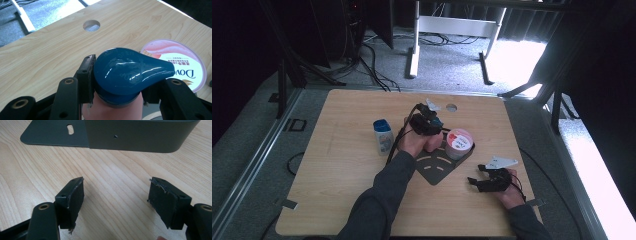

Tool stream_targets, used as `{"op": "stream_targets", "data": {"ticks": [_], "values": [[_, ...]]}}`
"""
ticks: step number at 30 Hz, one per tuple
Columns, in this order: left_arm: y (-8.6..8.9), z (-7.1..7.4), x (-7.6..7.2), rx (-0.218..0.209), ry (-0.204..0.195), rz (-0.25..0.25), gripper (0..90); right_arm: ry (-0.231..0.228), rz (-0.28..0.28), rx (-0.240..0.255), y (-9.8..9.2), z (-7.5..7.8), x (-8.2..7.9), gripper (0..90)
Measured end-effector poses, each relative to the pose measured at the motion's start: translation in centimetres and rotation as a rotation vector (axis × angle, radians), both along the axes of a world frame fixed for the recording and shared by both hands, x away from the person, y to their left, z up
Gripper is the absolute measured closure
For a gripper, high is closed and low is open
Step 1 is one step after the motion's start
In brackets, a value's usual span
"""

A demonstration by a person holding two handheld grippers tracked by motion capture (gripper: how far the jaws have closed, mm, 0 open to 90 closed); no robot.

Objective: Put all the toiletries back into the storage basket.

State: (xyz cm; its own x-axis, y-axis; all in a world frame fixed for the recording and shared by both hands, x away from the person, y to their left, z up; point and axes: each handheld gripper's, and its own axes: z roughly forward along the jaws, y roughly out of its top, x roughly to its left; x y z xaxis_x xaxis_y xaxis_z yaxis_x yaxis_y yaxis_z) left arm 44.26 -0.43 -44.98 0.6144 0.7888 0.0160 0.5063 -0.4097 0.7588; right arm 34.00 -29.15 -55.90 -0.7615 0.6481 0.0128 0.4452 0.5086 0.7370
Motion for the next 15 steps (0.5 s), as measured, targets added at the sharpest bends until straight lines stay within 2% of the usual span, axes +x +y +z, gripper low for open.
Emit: {"op": "stream_targets", "data": {"ticks": [15], "values": [[-0.83, -0.47, 0.72, -0.011, 0.001, 0.016, 52.9, 0.002, 0.001, 0.003, -0.01, 0.0, 0.01, 27.9]]}}
